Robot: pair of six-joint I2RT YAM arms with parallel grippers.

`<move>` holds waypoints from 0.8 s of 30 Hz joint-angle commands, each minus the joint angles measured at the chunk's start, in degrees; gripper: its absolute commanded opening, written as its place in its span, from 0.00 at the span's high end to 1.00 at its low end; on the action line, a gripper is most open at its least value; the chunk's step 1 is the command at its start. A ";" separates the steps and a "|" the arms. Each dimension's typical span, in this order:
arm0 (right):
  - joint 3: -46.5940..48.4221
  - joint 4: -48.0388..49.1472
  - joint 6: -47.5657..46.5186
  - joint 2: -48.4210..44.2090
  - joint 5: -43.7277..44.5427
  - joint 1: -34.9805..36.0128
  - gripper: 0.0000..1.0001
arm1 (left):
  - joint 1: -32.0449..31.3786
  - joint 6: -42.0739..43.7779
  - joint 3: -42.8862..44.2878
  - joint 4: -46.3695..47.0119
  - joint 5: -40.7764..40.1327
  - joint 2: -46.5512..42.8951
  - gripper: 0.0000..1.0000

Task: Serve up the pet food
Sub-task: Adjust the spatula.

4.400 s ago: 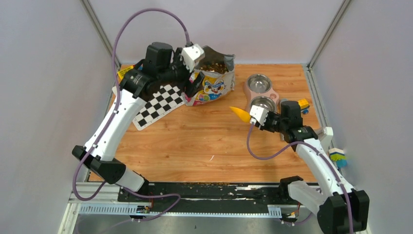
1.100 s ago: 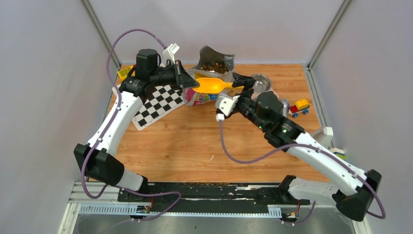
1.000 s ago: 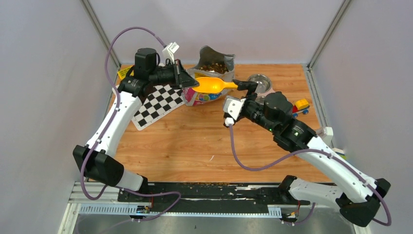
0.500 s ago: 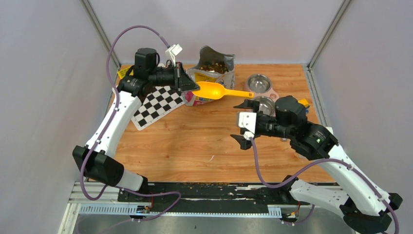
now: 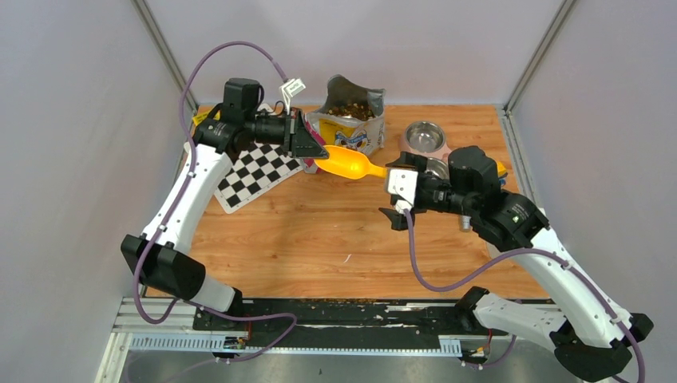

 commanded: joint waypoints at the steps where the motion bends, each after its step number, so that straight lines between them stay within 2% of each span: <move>1: 0.33 5.21 0.00 -0.03 -0.14 -1.75 0.07 | 0.26 -0.92 1.36 2.77 7.65 -0.62 1.00; 9: -1.82 7.91 1.46 0.04 -1.96 -3.66 0.15 | 0.67 -4.83 -1.04 8.07 10.85 -1.54 1.00; 18: -3.66 9.94 2.53 0.15 -4.09 -4.91 0.34 | 0.88 -7.25 -2.79 11.41 12.49 -2.55 1.00; 22: -4.65 11.56 2.62 0.17 -2.68 -5.27 0.39 | 0.95 -7.82 -3.28 12.21 12.72 -2.98 1.00; 24: -4.87 12.21 2.95 0.30 -1.89 -5.39 0.45 | 0.97 -8.03 -3.53 12.57 12.71 -3.22 1.00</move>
